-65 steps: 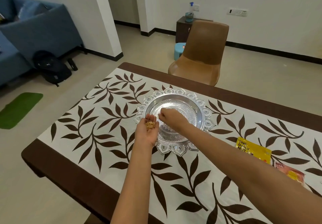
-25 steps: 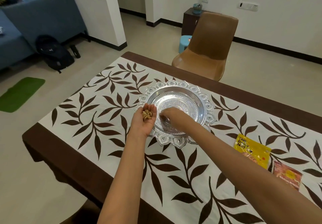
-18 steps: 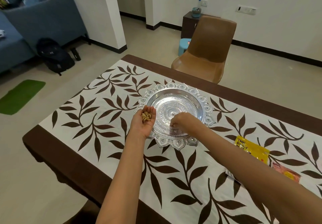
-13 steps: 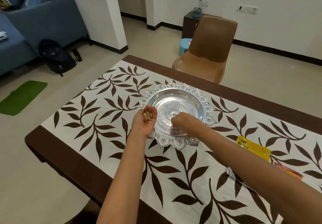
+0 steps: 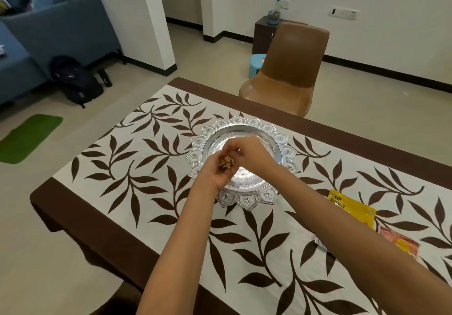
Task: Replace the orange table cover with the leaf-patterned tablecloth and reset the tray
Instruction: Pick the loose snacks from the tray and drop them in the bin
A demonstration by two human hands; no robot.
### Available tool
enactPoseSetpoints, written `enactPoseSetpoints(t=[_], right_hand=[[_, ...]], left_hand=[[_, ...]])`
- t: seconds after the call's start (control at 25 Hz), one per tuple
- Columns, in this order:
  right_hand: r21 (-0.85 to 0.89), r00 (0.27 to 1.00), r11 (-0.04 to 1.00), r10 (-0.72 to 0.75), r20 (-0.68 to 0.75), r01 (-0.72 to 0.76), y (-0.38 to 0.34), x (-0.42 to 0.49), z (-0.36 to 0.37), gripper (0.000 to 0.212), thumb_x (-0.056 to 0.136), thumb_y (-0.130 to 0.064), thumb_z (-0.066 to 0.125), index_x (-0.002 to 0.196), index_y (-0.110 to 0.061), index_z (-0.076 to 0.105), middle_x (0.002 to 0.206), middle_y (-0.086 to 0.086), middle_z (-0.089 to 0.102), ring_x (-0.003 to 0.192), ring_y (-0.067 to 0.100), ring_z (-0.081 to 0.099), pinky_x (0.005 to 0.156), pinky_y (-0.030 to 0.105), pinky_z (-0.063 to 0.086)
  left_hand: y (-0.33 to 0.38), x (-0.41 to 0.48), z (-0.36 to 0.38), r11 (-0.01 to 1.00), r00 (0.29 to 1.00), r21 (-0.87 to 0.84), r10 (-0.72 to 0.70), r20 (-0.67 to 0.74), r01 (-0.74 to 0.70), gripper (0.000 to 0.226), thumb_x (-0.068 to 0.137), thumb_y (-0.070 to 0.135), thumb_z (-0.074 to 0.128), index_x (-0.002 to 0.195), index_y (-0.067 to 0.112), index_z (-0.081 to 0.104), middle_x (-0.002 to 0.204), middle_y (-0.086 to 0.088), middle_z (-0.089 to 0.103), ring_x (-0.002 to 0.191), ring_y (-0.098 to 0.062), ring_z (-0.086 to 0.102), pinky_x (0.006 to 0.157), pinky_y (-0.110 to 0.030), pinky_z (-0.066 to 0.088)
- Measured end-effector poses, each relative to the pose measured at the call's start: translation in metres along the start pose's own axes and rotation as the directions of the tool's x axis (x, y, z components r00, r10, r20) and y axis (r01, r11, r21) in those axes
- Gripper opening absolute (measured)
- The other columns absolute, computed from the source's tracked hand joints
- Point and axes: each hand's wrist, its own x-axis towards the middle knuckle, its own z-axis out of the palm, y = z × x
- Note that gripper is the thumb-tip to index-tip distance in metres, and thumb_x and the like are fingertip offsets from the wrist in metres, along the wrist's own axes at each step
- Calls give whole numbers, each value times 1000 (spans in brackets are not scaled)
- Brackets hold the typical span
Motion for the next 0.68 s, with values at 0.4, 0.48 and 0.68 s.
enactPoseSetpoints(t=[0.4, 0.48, 0.68], right_hand=[[177, 917, 903, 398, 0, -392, 40, -29, -6, 13, 82, 5, 67, 91, -3, 72, 89, 11, 72, 73, 14, 67, 73, 20, 55], [18, 928, 928, 372, 31, -372, 39, -36, 4, 14, 83, 4, 66, 91, -4, 72, 88, 9, 72, 73, 15, 66, 73, 21, 56], [-483, 964, 861, 241, 114, -158, 11, -40, 25, 15, 86, 6, 54, 89, -7, 60, 73, 3, 55, 73, 20, 55, 63, 29, 45]], left_hand=[[11, -13, -25, 967, 992, -223, 111, -64, -123, 26, 100, 15, 45, 82, 3, 57, 80, -11, 59, 73, -17, 59, 61, -28, 59], [15, -19, -31, 957, 983, -230, 160, -91, -178, 25, 100, 15, 46, 80, 4, 57, 78, -10, 58, 72, -15, 59, 65, -27, 58], [25, -30, -42, 941, 966, -236, 215, -145, -244, 27, 100, 13, 43, 78, 5, 57, 75, -8, 58, 70, -14, 59, 69, -26, 56]])
